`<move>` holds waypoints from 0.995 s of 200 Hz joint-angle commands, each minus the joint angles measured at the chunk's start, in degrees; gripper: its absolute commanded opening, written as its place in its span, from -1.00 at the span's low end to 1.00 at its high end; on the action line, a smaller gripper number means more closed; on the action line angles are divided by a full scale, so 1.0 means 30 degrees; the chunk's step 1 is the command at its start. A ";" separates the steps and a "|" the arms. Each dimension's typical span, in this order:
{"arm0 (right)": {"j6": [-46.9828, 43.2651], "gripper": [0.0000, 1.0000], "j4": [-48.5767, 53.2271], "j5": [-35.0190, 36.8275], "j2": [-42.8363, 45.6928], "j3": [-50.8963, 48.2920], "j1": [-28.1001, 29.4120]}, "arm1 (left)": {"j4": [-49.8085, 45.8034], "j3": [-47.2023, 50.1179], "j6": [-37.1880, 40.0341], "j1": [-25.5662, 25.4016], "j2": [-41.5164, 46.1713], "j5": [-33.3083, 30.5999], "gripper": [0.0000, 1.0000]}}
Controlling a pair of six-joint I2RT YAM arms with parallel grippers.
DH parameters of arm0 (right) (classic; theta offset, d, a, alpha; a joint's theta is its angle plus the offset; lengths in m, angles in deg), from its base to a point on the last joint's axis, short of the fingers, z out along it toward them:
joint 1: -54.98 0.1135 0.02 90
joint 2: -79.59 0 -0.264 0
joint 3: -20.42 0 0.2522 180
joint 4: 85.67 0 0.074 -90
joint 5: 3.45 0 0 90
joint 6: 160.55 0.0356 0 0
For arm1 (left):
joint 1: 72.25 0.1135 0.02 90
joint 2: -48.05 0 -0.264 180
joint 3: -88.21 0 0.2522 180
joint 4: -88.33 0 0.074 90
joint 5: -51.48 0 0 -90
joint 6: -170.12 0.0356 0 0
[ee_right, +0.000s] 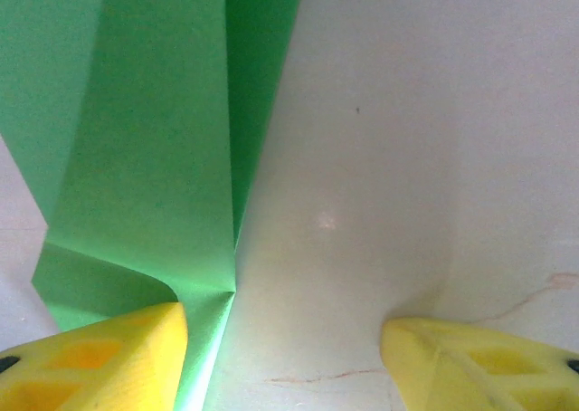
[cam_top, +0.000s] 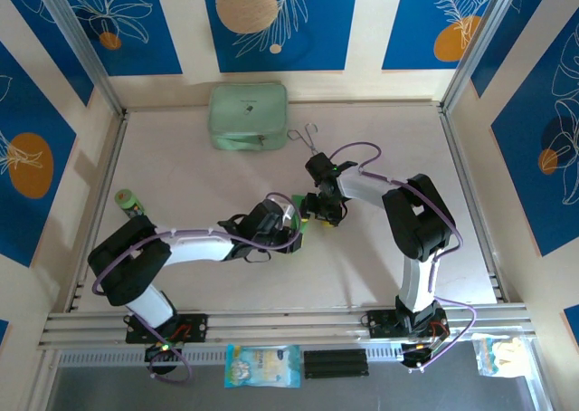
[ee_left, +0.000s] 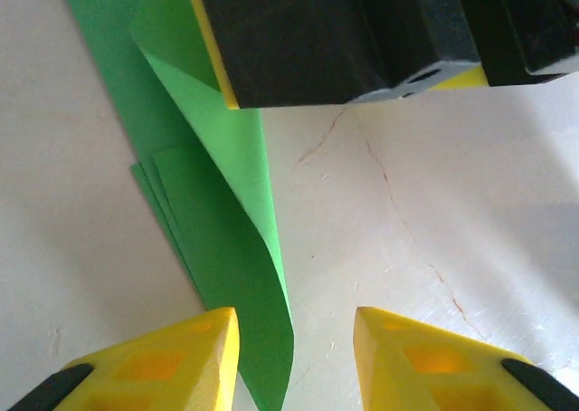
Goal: Fold a paper plane with a square sheet of paper (pick it up from the middle)
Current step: Fold the wing for the fifth time at the center of the table.
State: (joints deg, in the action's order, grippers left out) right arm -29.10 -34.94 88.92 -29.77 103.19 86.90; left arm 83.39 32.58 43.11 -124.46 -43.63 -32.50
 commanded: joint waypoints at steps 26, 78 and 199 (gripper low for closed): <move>0.0264 0.27 -0.3273 -0.1731 -0.3098 -0.1264 0.0503 | 0.0130 -0.0851 0.1527 -0.0440 -0.0999 -0.0684 -0.21; 0.0373 0.26 -0.3292 -0.1800 -0.3086 -0.1310 0.0375 | -0.0009 -0.1330 0.1817 -0.0572 -0.2085 -0.1162 -0.20; 0.0509 0.26 -0.3074 -0.1959 -0.2951 -0.1208 0.0148 | -0.1006 -0.1191 0.2267 -0.0623 -0.2548 -0.1693 -0.35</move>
State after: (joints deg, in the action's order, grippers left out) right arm -27.86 -34.96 87.43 -29.82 103.19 86.05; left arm 83.45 29.63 48.77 -126.03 -50.40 -36.94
